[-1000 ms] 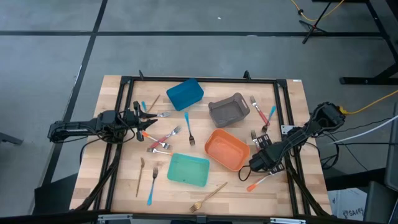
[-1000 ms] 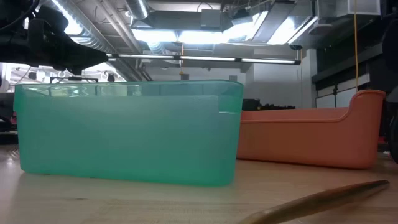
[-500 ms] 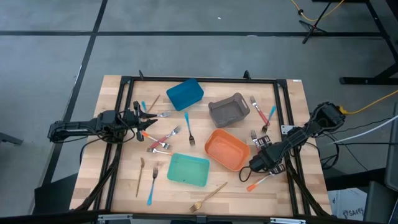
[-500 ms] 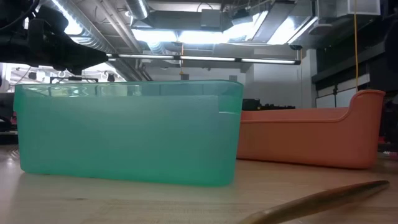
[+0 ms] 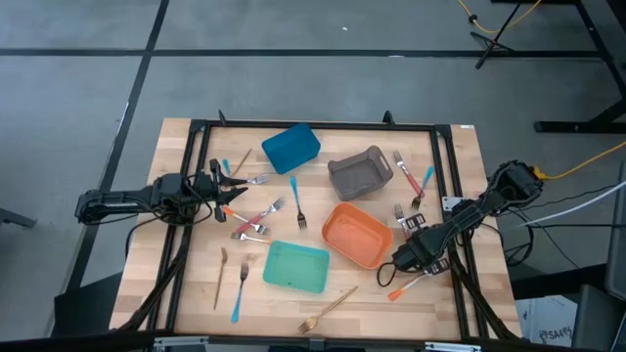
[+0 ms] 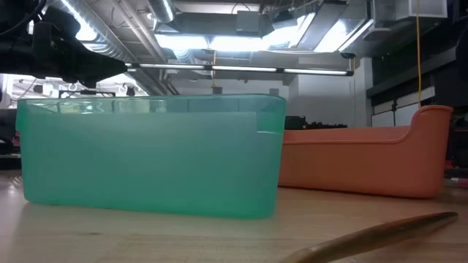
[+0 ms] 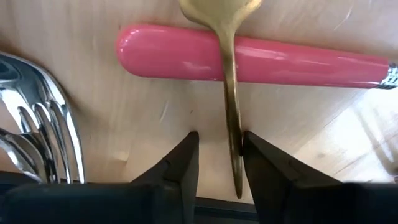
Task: Sort silverware by color (type)
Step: Put the gold fork into the orange bin
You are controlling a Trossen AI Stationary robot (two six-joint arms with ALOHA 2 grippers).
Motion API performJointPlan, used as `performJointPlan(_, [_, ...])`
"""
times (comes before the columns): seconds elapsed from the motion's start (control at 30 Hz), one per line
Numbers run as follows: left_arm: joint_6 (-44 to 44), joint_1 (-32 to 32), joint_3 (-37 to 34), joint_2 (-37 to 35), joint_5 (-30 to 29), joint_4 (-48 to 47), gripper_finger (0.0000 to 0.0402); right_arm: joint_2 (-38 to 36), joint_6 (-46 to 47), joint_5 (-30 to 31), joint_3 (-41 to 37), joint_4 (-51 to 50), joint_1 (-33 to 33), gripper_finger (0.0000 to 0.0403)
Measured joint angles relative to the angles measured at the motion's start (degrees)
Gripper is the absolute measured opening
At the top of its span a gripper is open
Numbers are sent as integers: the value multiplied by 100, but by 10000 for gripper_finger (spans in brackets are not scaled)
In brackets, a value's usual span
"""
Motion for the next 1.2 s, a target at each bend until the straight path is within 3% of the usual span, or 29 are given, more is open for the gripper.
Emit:
performJointPlan(0.8, [0,0,-1,1,0,0,85,2,0,68,2,-28,-2,8])
performJointPlan(1.2, [0,0,0,0,0,0,85,-7,4,-99,46,-82,-4,2])
